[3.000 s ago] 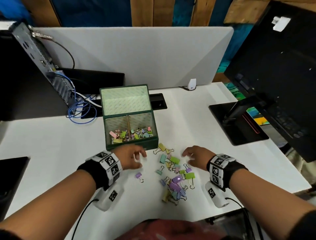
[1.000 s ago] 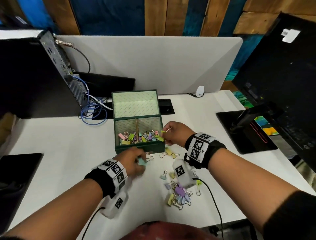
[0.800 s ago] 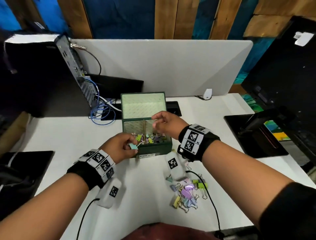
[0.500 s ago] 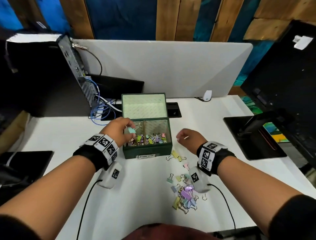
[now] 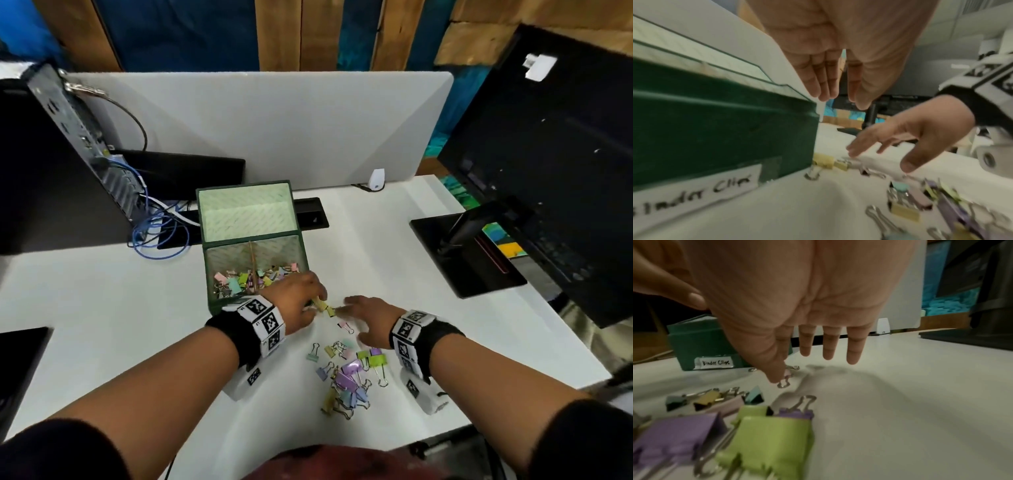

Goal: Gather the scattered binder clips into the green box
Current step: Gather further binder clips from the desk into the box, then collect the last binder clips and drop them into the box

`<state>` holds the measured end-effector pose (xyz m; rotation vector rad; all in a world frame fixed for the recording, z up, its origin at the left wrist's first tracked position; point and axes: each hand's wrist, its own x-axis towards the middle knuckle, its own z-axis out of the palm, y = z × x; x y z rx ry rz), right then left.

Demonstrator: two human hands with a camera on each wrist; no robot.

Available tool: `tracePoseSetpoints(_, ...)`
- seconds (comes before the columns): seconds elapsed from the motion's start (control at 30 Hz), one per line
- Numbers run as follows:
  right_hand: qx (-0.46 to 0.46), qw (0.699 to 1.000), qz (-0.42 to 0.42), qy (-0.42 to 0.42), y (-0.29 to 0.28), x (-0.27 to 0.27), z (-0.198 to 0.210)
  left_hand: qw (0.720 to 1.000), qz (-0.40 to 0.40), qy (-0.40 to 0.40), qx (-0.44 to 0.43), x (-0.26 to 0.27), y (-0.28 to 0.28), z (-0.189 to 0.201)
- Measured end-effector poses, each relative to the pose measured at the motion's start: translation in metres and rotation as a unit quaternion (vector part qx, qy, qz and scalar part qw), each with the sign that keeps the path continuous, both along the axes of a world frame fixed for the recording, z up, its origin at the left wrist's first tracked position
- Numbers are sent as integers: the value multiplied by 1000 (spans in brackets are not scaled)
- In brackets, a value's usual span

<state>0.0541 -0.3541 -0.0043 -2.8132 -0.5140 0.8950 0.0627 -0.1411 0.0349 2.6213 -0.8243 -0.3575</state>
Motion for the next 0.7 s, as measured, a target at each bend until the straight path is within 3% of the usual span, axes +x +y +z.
tracePoseSetpoints(0.17, -70, 994, 84, -14, 14, 0, -6, 991, -28, 42, 120, 5, -34, -19)
tracePoseSetpoints(0.37, -61, 994, 77, -40, 4, -8, -12, 976, -59, 43, 205, 6, -48, -33)
tracePoseSetpoints(0.53, -9, 998, 41, -53, -2, -12, -11, 980, -64, 74, 172, -8, -41, -42)
tracePoseSetpoints(0.7, -36, 995, 84, -39, 6, -10, -12, 980, -84, 93, 157, -20, -37, -53)
